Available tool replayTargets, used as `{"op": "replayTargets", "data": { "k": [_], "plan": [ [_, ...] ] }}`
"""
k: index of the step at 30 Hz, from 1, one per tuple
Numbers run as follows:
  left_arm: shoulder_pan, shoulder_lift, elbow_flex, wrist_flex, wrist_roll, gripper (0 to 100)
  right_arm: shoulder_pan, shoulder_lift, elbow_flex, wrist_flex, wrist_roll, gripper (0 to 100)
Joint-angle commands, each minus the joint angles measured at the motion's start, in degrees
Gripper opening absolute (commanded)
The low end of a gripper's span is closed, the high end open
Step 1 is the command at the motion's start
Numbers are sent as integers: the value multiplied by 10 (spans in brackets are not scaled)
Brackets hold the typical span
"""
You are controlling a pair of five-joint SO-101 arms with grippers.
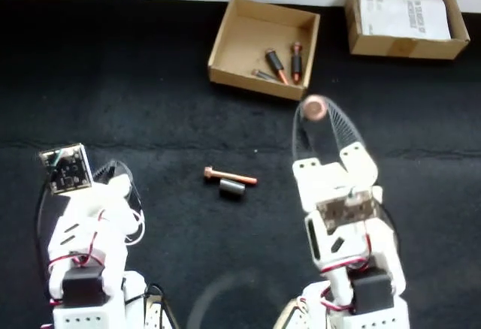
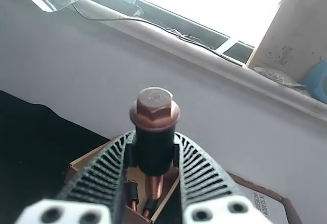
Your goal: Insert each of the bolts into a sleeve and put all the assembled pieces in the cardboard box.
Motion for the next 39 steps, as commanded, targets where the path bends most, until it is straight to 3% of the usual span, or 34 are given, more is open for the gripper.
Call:
{"op": "replayTargets", "data": {
  "k": [1,10,16,26,34,39],
  "plan": [
    [-7,-16,25,-32,-1,27,17,109,-117,-4,8,6],
    [-7,-13,153,-172,0,27,100,339,-274,-3,8,6],
    [-5,-12,151,-174,0,27,102,454,-312,-3,0,6],
    [29,-11,152,-129,-1,30,111,707,-457,0,-273,6],
    [27,-10,152,-133,-1,30,115,914,-613,1,-377,6],
    [26,-10,152,-133,-1,30,110,1029,-764,110,-391,6]
  ]
}}
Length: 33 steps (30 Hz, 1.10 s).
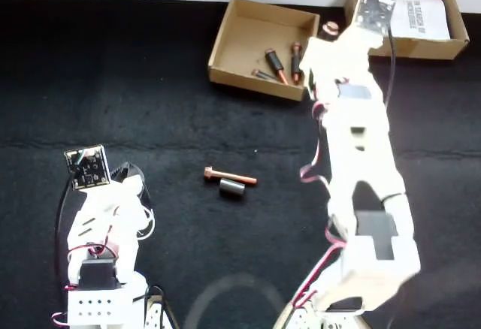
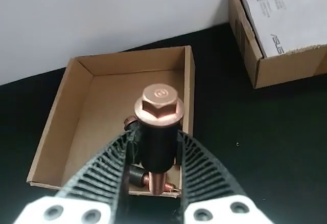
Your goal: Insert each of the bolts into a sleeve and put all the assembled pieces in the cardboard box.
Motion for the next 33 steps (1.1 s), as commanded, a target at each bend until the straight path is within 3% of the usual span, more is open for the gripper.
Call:
{"op": "replayTargets", "data": {
  "k": [1,10,15,23,29,33],
  "plan": [
    [5,-10,10,-2,-2,30,5,60,-155,87,-8,6],
    [5,-10,10,-2,-2,29,-10,307,-516,253,-4,6],
    [5,-10,10,-2,-2,29,-51,417,-673,293,67,6],
    [5,-10,10,-3,-2,28,-80,477,-743,338,100,8],
    [5,-10,10,-3,-2,28,-68,476,-752,418,148,165],
    [5,22,11,-29,-2,28,-70,476,-815,484,184,166]
  ]
}}
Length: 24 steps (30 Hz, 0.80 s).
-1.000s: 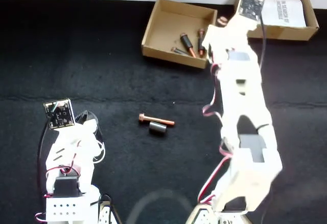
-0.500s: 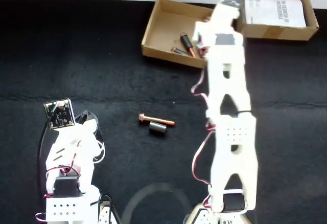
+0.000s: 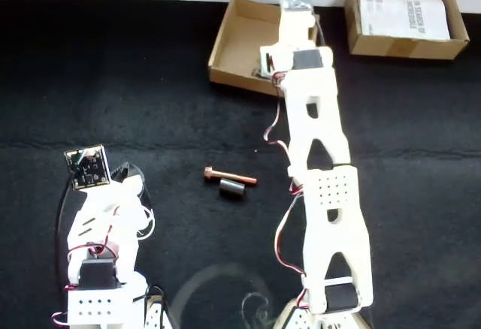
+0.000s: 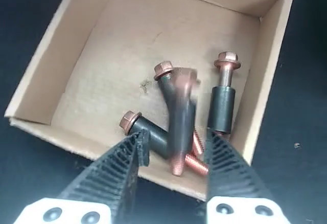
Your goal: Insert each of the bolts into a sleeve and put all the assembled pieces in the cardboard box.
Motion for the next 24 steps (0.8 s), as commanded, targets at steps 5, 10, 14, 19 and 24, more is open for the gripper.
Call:
{"op": "replayTargets", "data": {
  "k": [5,10,14,19,24],
  "plan": [
    [-16,95,15,-115,-2,28,6,-12,-196,143,38,166],
    [-17,133,15,-149,-2,28,6,-48,-261,241,38,166],
    [-17,138,15,-151,-2,28,5,-116,-245,303,38,166],
    [-17,138,15,-151,-2,28,0,-191,-239,304,37,166],
    [-17,138,15,-151,-2,28,-16,-320,-93,304,38,166]
  ]
}}
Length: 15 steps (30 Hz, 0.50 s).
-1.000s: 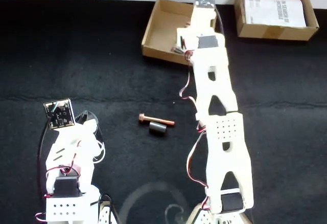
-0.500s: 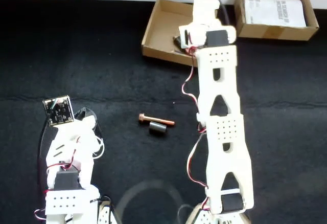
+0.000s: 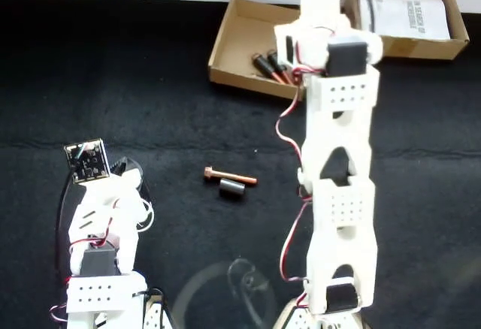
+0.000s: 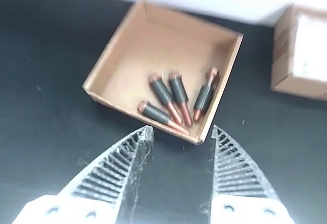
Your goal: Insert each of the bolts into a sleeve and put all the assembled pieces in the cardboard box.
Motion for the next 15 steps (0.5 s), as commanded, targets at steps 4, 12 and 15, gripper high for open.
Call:
{"op": "replayTargets", "data": {
  "k": [4,12,15],
  "plan": [
    [-7,3,15,-10,-2,28,-33,-256,268,5,7,166],
    [-7,3,15,-10,-2,28,-95,-506,625,3,7,166],
    [-7,3,15,-8,-2,28,-121,-565,720,3,9,166]
  ]
}}
